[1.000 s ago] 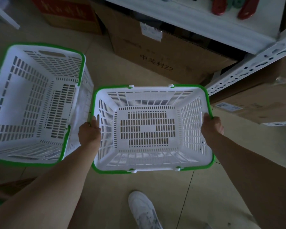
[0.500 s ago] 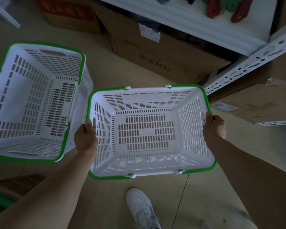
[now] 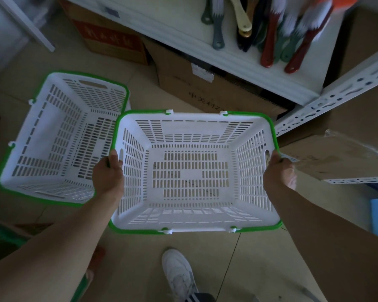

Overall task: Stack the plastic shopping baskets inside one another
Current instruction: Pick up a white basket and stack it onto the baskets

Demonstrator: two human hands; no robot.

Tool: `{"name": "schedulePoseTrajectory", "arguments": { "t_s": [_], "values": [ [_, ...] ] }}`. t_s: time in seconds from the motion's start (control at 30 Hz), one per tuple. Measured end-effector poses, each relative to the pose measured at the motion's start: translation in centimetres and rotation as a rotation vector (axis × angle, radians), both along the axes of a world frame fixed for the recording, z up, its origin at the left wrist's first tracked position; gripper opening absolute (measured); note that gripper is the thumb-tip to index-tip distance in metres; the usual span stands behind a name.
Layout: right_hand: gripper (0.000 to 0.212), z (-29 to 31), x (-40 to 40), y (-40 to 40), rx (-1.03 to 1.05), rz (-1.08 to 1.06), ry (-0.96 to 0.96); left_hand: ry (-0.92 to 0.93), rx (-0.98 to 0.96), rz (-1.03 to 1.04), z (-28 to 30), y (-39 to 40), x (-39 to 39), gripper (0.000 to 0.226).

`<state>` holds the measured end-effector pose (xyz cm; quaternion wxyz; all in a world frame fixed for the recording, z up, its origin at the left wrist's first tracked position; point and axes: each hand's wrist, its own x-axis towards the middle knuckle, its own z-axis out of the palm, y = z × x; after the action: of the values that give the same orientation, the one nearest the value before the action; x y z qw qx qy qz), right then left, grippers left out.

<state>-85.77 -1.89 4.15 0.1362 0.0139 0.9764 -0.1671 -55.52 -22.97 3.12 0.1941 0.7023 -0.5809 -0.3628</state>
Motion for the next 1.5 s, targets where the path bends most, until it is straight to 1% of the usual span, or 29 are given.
{"name": "schedulePoseTrajectory", "arguments": {
  "t_s": [0.3,0.43,0.53,0.6,0.77,0.87,0.97,1.1,1.2,1.33,1.5],
  "values": [
    [0.07,6.8,2.6,-1.8,0.04,0.059,0.158,-0.086,-0.041,-0.018,5.9,0.4,3.1,0.05],
    [0.07,9.6,5.1,-3.1,0.033,0.09,0.213,-0.067,-0.07,0.032,7.5,0.2,6.4,0.05],
    [0.069,11.3,7.1,-4.0,0.018,0.123,0.206,-0.062,-0.072,0.035,9.2,0.1,9.1,0.05],
    [0.068,12.5,8.4,-4.6,0.026,0.137,0.196,-0.023,-0.068,0.081,10.4,0.1,10.8,0.055],
    [0.066,15.0,11.8,-6.1,0.0,0.19,0.223,0.032,-0.044,0.194,12.3,0.0,15.1,0.057],
    [0.068,16.2,13.9,-7.1,-0.012,0.235,0.243,0.023,-0.071,0.27,13.6,0.3,17.5,0.06],
    [0.071,17.1,16.3,-8.1,-0.043,0.271,0.247,0.006,-0.073,0.281,14.7,0.7,20.4,0.052],
    [0.067,18.2,19.6,-9.3,-0.085,0.323,0.224,0.068,-0.074,0.357,15.7,1.7,24.6,0.052],
    [0.065,18.6,22.2,-10.3,-0.099,0.378,0.233,0.083,-0.035,0.416,16.4,2.8,27.4,0.054],
    [0.063,19.2,25.9,-11.7,-0.096,0.446,0.224,0.028,-0.073,0.453,17.0,4.2,31.4,0.054],
    [0.068,19.6,30.9,-13.4,-0.135,0.544,0.225,0.008,-0.059,0.543,16.8,5.3,37.1,0.053]
  ]
}}
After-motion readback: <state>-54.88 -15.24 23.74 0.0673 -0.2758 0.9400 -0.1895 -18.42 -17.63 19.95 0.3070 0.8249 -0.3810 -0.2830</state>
